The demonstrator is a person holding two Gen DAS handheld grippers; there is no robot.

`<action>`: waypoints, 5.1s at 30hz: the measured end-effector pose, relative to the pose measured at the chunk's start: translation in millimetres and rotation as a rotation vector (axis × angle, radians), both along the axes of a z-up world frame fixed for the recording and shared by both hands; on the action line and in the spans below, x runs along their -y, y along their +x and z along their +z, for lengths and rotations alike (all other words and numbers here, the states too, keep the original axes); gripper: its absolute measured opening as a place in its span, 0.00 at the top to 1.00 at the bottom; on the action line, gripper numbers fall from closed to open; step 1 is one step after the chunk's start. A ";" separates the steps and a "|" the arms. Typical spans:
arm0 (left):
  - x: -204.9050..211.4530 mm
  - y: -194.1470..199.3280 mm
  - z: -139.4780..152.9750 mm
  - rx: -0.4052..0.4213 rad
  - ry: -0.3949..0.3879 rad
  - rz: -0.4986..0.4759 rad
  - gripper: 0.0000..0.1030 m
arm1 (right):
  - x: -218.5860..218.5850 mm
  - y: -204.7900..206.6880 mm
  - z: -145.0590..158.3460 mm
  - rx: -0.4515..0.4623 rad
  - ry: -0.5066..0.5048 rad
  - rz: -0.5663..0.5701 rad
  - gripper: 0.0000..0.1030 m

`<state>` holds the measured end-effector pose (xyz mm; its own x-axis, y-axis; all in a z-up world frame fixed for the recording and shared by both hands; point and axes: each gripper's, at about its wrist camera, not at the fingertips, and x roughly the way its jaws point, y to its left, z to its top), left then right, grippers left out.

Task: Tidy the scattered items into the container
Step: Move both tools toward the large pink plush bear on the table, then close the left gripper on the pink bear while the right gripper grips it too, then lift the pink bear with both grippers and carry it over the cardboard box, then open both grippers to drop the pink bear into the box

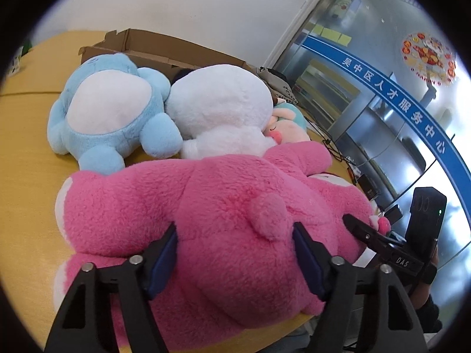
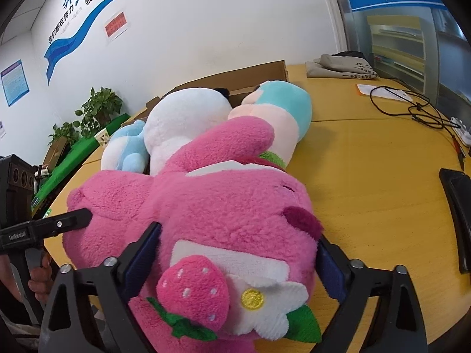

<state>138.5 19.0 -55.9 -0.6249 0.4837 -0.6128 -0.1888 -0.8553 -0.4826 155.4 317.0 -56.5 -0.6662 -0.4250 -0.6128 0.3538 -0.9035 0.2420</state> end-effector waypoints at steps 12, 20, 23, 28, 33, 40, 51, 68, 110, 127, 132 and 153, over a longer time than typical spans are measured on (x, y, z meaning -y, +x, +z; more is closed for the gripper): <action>11.4 19.3 35.0 -0.151 0.035 -0.030 0.85 | 19.4 23.3 29.9 -0.083 0.049 0.026 0.32; 17.8 19.5 33.4 -0.154 0.032 -0.029 0.88 | 28.5 21.3 34.1 -0.089 0.042 0.038 0.33; 21.6 21.5 38.8 -0.172 0.054 -0.019 0.89 | 27.4 17.9 28.6 -0.061 0.012 0.029 0.33; 18.8 23.4 58.0 -0.233 0.048 -0.058 0.94 | 28.9 19.3 42.7 -0.110 -0.017 0.044 0.34; 19.4 14.6 54.8 -0.209 0.005 -0.056 0.93 | 31.2 10.3 46.7 -0.112 -0.005 0.046 0.35; 14.2 18.2 52.8 -0.205 -0.009 -0.069 0.94 | 25.3 3.9 27.9 -0.054 -0.033 0.032 0.35; 8.3 14.7 34.4 -0.127 -0.149 -0.035 0.87 | 21.2 -1.0 18.5 -0.013 -0.042 0.038 0.30; -1.2 14.8 41.9 -0.123 -0.112 -0.091 0.94 | 7.7 -4.9 7.4 0.031 -0.094 0.089 0.38; 65.2 -248.7 331.2 -0.618 -0.154 -0.052 0.94 | 88.0 -268.6 309.7 -0.435 -0.152 0.162 0.41; 74.6 -425.9 183.8 -0.349 -0.144 -0.081 0.94 | 89.9 -441.1 174.2 -0.189 -0.137 0.046 0.41; 75.8 -450.0 137.8 -0.260 -0.123 -0.087 0.94 | 88.4 -461.7 126.4 -0.118 -0.104 0.017 0.41; 60.9 -493.9 54.6 -0.063 -0.136 -0.128 0.89 | 74.2 -489.0 28.3 0.084 -0.024 -0.068 0.37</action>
